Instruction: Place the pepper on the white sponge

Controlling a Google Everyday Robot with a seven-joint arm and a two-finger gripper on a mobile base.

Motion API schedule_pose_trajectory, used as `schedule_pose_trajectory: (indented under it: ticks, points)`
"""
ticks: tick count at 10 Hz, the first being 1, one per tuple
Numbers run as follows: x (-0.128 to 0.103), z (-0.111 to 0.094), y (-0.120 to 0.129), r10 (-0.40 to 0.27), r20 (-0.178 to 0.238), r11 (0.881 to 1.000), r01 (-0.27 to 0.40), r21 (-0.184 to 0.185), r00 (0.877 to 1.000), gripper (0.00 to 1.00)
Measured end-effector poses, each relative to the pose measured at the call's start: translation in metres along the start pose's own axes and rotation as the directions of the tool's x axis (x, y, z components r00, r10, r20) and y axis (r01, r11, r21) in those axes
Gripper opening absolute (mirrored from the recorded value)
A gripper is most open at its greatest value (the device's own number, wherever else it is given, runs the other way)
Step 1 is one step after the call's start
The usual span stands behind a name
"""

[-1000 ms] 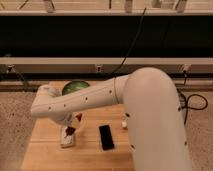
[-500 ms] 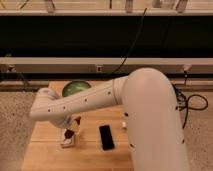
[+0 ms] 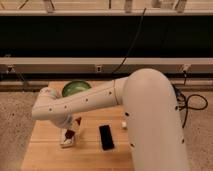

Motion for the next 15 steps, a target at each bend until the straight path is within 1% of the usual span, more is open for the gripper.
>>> schedule_pose_trajectory:
  ticks: [2, 3, 4, 12, 13, 14, 15]
  points:
    - [0.0014, 0.0012, 0.0017, 0.002, 0.009, 1.0, -0.002, 0.002, 1.0, 0.01]
    - [0.0008, 0.0018, 0.0013, 0.001, 0.012, 1.0, -0.001, 0.001, 1.0, 0.05]
    - [0.0001, 0.002, 0.0003, -0.002, 0.014, 1.0, 0.002, 0.001, 1.0, 0.06]
    - [-0.0025, 0.0074, -0.0016, -0.016, 0.038, 1.0, 0.016, 0.003, 0.999, 0.06]
    - [-0.0026, 0.0079, -0.0014, -0.016, 0.041, 1.0, 0.016, 0.003, 0.999, 0.07]
    - [-0.0025, 0.008, -0.0016, -0.017, 0.041, 1.0, 0.017, 0.004, 0.999, 0.12]
    - [-0.003, 0.0089, -0.0017, -0.018, 0.043, 1.0, 0.018, 0.004, 0.999, 0.13]
